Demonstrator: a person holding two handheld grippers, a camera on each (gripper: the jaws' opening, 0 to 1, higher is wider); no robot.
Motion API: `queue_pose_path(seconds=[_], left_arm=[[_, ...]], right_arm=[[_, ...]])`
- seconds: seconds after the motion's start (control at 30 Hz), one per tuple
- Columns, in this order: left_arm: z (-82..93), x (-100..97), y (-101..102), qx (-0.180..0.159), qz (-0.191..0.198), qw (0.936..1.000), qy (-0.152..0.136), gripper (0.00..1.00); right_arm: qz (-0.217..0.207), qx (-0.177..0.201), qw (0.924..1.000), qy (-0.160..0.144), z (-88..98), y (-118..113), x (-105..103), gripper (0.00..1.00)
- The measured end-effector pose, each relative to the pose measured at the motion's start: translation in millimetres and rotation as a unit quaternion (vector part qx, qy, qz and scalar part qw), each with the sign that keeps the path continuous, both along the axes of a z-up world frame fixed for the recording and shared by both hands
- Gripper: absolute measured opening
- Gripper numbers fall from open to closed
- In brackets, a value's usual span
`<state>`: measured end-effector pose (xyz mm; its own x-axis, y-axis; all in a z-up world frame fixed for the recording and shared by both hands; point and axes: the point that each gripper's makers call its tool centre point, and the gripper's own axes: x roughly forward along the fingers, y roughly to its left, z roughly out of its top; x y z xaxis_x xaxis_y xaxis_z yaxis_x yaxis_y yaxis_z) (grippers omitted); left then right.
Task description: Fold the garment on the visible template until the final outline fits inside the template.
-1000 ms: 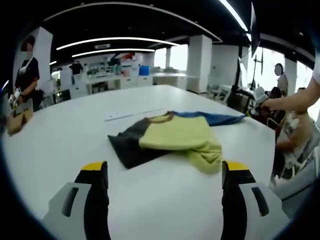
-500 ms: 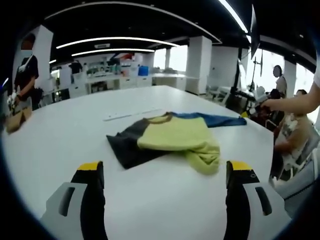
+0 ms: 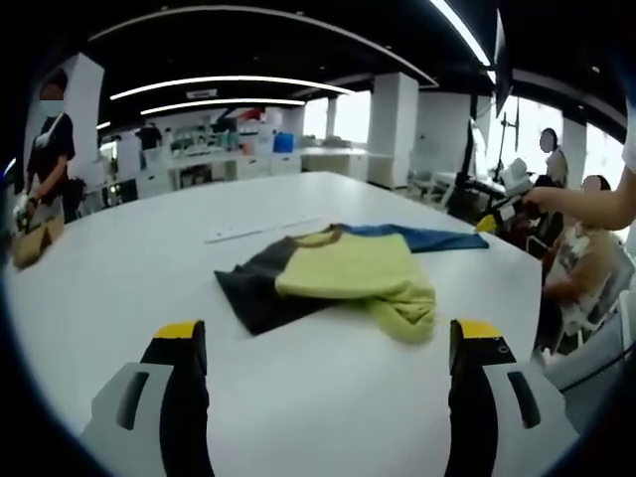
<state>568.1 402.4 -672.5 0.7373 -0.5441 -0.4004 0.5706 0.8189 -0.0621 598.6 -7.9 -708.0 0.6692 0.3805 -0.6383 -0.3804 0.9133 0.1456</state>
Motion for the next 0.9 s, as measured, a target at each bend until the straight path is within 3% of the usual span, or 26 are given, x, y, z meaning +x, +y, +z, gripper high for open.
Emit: queue_pose_path(seconds=[0.27, 0.5, 0.83, 0.9], left_arm=[[2.1, -4.7, -3, 0.000, -0.010, 0.9999, -0.005, 0.99], [2.5, -10.7, -5, -0.003, -0.017, 0.9998, -0.006, 0.99], [0.1, -20.7, -5, -0.008, -0.022, 0.9997, -0.005, 0.99], [-0.5, -21.9, -6, -0.007, -0.024, 0.9997, -0.005, 0.99]], right_arm=[[0.103, 0.022, 0.9944, -0.003, 12.6, 75, -11, 0.91], [0.173, 0.032, 0.9843, 0.002, 9.8, 128, -25, 0.86], [0.254, 0.027, 0.9668, -0.010, 4.3, 184, -36, 0.78], [0.280, 0.015, 0.9598, -0.013, 0.0, 199, -41, 0.73]])
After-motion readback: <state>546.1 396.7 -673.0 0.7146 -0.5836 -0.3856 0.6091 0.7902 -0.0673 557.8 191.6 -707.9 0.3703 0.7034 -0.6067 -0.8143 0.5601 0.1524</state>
